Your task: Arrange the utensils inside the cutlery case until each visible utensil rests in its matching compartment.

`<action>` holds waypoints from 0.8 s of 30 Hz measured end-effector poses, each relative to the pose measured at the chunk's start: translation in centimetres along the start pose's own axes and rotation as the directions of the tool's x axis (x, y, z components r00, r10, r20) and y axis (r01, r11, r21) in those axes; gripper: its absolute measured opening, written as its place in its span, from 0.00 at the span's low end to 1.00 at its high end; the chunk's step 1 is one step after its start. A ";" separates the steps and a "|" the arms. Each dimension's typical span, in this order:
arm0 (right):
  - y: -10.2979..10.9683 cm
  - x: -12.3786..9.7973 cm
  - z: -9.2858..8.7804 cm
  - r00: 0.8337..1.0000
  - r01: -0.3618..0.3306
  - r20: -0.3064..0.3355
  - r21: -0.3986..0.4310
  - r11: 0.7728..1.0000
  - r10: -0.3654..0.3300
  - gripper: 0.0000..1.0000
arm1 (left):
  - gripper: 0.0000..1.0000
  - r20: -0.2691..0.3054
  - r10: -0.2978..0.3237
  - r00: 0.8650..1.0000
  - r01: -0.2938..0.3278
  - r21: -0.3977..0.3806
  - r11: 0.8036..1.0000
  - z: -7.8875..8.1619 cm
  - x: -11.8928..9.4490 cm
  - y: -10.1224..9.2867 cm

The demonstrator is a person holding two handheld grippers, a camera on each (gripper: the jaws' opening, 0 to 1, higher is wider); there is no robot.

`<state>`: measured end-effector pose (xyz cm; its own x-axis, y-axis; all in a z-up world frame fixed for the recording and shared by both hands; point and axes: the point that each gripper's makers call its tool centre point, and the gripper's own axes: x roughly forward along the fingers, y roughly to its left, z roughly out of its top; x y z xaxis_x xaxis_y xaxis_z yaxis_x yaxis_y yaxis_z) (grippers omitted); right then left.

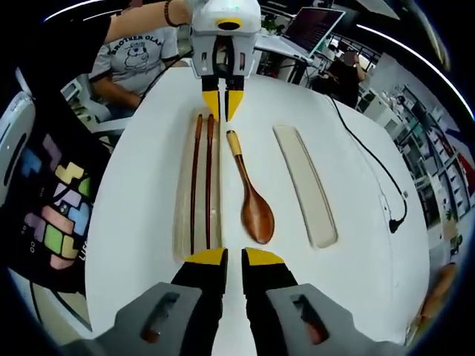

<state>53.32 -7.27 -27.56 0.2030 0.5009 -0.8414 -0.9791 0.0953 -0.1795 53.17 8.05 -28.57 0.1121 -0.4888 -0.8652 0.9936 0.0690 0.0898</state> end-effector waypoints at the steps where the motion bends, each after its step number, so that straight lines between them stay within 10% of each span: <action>1: -0.2 0.1 -0.1 1.000 0.003 0.001 0.003 1.000 -0.003 0.07 | 0.06 0.008 0.018 1.000 -0.018 0.002 1.000 0.2 0.2 0.4; 24: -1.9 3.2 -0.4 0.996 0.019 0.090 -0.055 0.998 -0.014 0.19 | 0.11 -0.019 0.023 1.000 -0.023 0.030 0.999 1.8 4.3 1.4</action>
<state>55.88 -6.21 -30.11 0.2147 0.5752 -0.7894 -0.9731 0.0571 -0.2231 55.06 4.42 -31.30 0.1348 -0.4706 -0.8720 0.9908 0.0538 0.1242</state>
